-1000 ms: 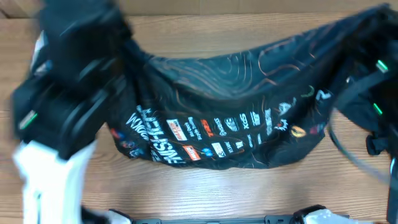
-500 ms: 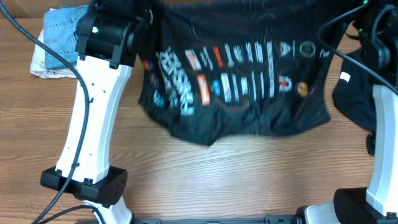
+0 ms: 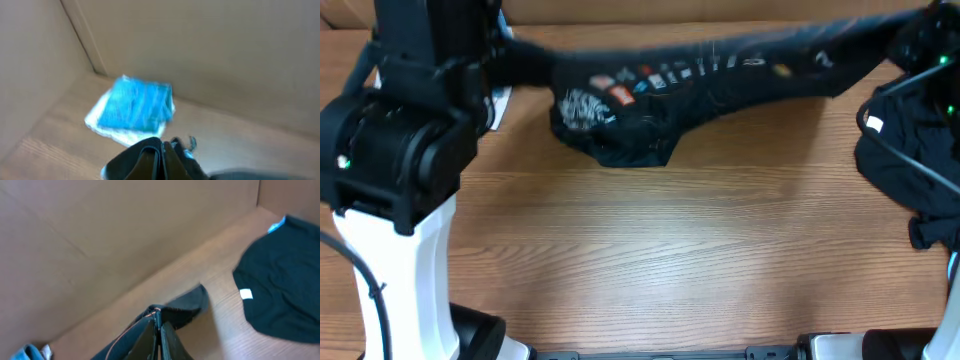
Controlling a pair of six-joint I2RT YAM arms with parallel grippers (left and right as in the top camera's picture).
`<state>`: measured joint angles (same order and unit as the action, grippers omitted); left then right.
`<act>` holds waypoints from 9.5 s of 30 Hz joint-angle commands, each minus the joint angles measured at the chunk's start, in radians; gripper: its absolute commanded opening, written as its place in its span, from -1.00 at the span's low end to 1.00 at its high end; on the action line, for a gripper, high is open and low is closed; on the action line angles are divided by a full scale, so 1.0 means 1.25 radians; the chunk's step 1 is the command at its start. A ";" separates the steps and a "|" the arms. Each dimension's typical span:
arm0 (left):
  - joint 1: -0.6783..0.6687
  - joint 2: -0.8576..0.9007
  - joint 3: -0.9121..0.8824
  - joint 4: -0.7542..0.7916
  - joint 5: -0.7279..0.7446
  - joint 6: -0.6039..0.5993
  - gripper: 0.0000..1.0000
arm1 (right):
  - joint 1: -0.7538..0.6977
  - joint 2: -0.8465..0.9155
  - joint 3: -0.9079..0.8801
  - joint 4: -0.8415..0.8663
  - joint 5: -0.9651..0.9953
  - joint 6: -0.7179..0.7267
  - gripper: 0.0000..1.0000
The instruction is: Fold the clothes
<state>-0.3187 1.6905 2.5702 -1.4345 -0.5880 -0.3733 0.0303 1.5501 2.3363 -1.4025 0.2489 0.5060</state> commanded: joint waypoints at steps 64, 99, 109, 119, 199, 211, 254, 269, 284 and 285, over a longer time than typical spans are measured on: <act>0.008 0.324 0.027 -0.189 0.315 -0.035 -0.26 | -0.038 0.121 0.099 -0.180 -0.090 -0.067 -0.17; 0.163 0.797 0.027 0.024 0.547 -0.143 0.04 | -0.073 0.654 0.099 0.041 -0.165 -0.097 1.00; 0.176 0.804 0.027 0.087 0.484 -0.432 -0.03 | -0.073 0.702 0.087 0.046 -0.165 -0.096 1.00; 0.187 0.804 0.027 0.095 0.485 -0.584 -0.03 | -0.073 0.723 0.083 0.046 -0.166 -0.066 1.00; 0.209 0.887 0.038 0.052 0.432 -0.533 -0.92 | -0.074 0.730 -0.170 0.183 -0.143 0.126 -0.92; 0.206 0.886 0.207 -0.200 0.397 -0.543 -0.92 | -0.074 0.629 -0.170 0.070 -0.082 0.172 -0.92; 0.301 0.987 0.229 0.027 0.497 -0.326 0.02 | -0.074 0.625 -0.170 0.109 -0.050 0.154 -0.92; 0.290 0.959 0.236 -0.038 0.453 -0.312 -0.92 | -0.077 0.608 -0.170 0.091 -0.050 0.143 -0.92; 0.263 0.661 0.237 -0.204 0.491 -0.196 -0.92 | -0.088 0.397 -0.170 -0.034 -0.046 0.140 -0.92; 0.262 0.650 0.237 -0.204 0.517 -0.185 -0.92 | -0.088 0.389 -0.170 -0.045 -0.040 0.139 -0.92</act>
<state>0.0143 2.5748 2.8639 -1.6844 -0.0315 -0.7177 -0.0708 2.0811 2.1201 -1.4372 0.1661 0.6838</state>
